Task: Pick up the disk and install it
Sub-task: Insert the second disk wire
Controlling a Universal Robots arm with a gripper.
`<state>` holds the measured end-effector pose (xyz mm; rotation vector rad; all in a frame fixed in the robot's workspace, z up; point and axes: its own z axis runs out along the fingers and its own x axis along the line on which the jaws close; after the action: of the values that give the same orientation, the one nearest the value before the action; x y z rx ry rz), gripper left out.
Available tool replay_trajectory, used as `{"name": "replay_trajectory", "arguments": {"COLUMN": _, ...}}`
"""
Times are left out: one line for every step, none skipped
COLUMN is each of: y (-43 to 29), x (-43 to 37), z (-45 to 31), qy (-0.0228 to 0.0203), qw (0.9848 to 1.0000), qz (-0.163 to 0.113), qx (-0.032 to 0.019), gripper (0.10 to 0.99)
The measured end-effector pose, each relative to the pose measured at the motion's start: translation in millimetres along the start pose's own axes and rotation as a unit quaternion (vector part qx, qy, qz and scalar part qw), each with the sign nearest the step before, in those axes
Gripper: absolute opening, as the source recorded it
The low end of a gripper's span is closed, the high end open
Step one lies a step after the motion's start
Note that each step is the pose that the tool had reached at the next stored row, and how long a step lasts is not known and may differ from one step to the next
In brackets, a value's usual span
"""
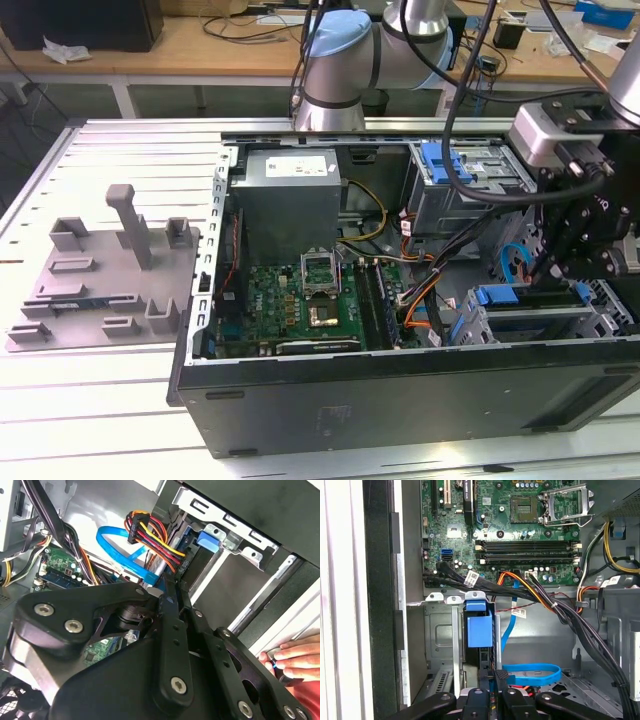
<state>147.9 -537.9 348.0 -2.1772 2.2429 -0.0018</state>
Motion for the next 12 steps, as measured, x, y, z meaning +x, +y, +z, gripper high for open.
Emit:
{"name": "replay_trajectory", "arguments": {"y": 0.0, "x": 0.3, "z": 0.0, "qy": 0.0000, "qw": 1.0000, "qz": 0.000, "qx": 0.0000, "gripper": 0.161}}
{"name": "replay_trajectory", "arguments": {"y": 0.1, "x": 0.5, "z": 0.0, "qy": 0.0000, "qw": 1.0000, "qz": 0.000, "qx": 0.0000, "gripper": 0.161}}
{"name": "replay_trajectory", "arguments": {"y": 0.2, "x": 0.5, "z": 0.1, "qy": -0.0001, "qw": 1.0000, "qz": 0.000, "qx": 0.0000, "gripper": 0.161}}
{"name": "replay_trajectory", "arguments": {"y": 0.2, "x": 0.5, "z": 0.1, "qy": 0.0000, "qw": 1.0000, "qz": 0.000, "qx": 0.0000, "gripper": 0.161}}
{"name": "replay_trajectory", "arguments": {"y": 0.2, "x": 0.6, "z": 0.1, "qy": 0.0000, "qw": 1.0000, "qz": 0.000, "qx": 0.0000, "gripper": 0.161}}
{"name": "replay_trajectory", "arguments": {"y": 0.2, "x": 0.6, "z": 0.1, "qy": 0.0000, "qw": 1.0000, "qz": 0.000, "qx": 0.0000, "gripper": 0.161}}
{"name": "replay_trajectory", "arguments": {"y": 0.2, "x": 0.6, "z": 0.1, "qy": 0.0000, "qw": 1.0000, "qz": 0.000, "qx": 0.0000, "gripper": 0.161}}
{"name": "replay_trajectory", "arguments": {"y": 0.2, "x": 0.6, "z": 0.5, "qy": 0.0000, "qw": 1.0000, "qz": 0.000, "qx": 0.0000, "gripper": 0.161}}
{"name": "replay_trajectory", "arguments": {"y": 0.2, "x": 0.6, "z": 0.9, "qy": 0.0000, "qw": 1.0000, "qz": 0.000, "qx": 0.0000, "gripper": 0.161}}
{"name": "replay_trajectory", "arguments": {"y": 0.2, "x": 0.6, "z": 1.2, "qy": 0.0000, "qw": 1.0000, "qz": 0.000, "qx": 0.0000, "gripper": 0.161}}
{"name": "replay_trajectory", "arguments": {"y": 0.2, "x": 0.6, "z": 1.6, "qy": -0.0001, "qw": 1.0000, "qz": 0.000, "qx": 0.0000, "gripper": 0.161}}
{"name": "replay_trajectory", "arguments": {"y": 0.2, "x": 0.6, "z": 2.0, "qy": -0.0001, "qw": 1.0000, "qz": 0.000, "qx": 0.0000, "gripper": 0.161}}
